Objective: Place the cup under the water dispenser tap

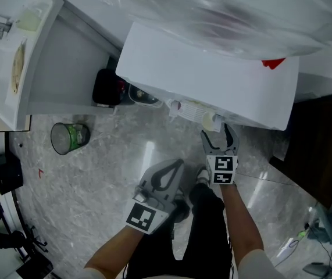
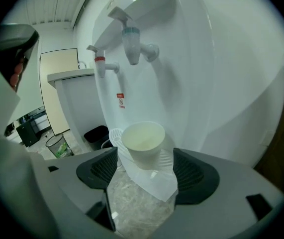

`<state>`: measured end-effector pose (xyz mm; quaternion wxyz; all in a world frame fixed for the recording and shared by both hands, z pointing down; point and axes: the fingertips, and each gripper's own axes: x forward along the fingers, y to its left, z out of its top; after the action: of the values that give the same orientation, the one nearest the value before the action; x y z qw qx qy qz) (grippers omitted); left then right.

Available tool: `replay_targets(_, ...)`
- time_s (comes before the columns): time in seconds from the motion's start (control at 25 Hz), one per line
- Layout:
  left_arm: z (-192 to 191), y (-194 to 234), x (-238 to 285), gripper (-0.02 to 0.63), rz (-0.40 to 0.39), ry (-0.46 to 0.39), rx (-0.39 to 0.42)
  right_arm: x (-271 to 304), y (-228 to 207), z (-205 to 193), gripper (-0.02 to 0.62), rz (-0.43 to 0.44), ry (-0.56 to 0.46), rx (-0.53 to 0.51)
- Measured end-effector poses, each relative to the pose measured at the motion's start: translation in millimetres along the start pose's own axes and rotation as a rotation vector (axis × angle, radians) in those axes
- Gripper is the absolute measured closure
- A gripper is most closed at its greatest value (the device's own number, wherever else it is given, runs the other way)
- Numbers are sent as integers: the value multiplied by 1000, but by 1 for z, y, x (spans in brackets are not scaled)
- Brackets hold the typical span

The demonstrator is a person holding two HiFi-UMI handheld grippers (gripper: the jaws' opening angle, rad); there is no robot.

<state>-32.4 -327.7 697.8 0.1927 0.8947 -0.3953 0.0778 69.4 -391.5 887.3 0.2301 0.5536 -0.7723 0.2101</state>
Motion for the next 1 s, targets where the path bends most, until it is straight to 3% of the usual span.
replay_targets(0.2,23,-13,-5,600,-14,15,10,-63,20,36,276,34,-38,16)
replay_targets(0.48,110,-57,-36,600,-40,6,29,-192,73,174,289,196,-201,-26)
replay_targets(0.72,189,-97,-78,600,-61,44,76,-293,92,283,426,209,-284,-31)
replay_targets(1.0,253,-153,-133,600,-65,44,56,-387,109,330,568,186,-257,23)
